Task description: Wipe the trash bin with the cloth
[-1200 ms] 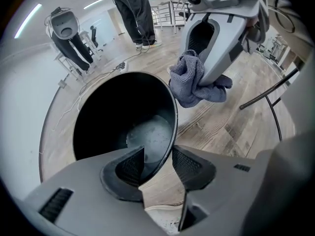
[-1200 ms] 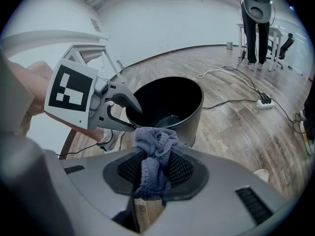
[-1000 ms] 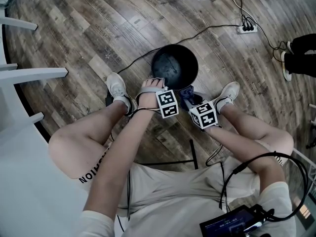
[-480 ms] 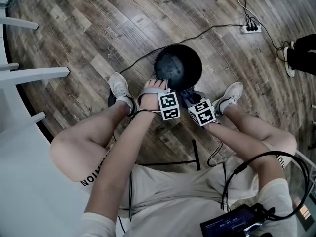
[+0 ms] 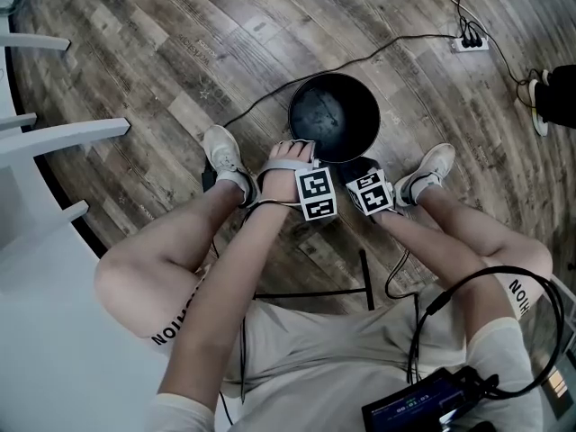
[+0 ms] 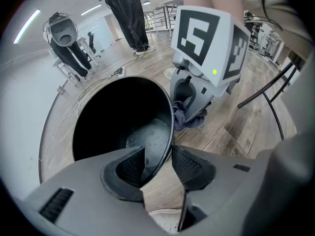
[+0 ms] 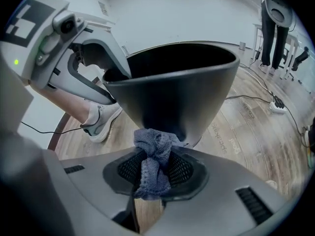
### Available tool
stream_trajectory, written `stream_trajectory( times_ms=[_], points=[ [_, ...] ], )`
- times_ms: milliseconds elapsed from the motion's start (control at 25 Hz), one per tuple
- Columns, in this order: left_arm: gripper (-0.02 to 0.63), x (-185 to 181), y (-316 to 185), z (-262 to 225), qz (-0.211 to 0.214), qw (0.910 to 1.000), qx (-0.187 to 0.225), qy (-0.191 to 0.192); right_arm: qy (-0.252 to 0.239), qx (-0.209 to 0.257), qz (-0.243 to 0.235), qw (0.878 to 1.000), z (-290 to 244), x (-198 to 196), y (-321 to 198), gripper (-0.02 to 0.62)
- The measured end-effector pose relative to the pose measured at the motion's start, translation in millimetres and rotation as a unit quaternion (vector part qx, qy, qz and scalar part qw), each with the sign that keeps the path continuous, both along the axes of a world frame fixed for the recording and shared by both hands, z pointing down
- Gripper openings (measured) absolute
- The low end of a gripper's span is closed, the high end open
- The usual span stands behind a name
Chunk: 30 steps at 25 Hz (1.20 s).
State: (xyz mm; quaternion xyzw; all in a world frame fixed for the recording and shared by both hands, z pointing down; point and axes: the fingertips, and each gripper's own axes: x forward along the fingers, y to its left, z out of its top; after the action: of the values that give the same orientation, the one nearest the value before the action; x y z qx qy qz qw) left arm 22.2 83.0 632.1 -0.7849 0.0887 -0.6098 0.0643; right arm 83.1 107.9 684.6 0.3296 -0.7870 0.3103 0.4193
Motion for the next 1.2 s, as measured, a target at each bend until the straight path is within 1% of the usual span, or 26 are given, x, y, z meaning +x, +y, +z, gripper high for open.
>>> stream_trajectory(
  times_ms=[200,400,640,1200],
  points=[
    [0.183,0.7,-1.6,-1.5,0.002,1.0,-0.001,0.0,0.008,-0.008,0.01,1.0,18.1,5.0,-4.3,0.103],
    [0.183,0.9,-1.9,-1.9,0.003,1.0,0.0,0.0,0.018,-0.01,0.01,1.0,35.7,11.9,-6.9,0.103],
    [0.183,1.6,-2.6,-3.2,0.006,1.0,0.002,0.001,0.042,-0.018,0.023,0.999,64.1,21.2,-8.1,0.103],
    [0.183,2.9,-3.3,-3.2,0.012,0.9999,0.008,0.004,0.057,-0.024,0.023,0.998,100.6,13.8,-4.6,0.103]
  ],
)
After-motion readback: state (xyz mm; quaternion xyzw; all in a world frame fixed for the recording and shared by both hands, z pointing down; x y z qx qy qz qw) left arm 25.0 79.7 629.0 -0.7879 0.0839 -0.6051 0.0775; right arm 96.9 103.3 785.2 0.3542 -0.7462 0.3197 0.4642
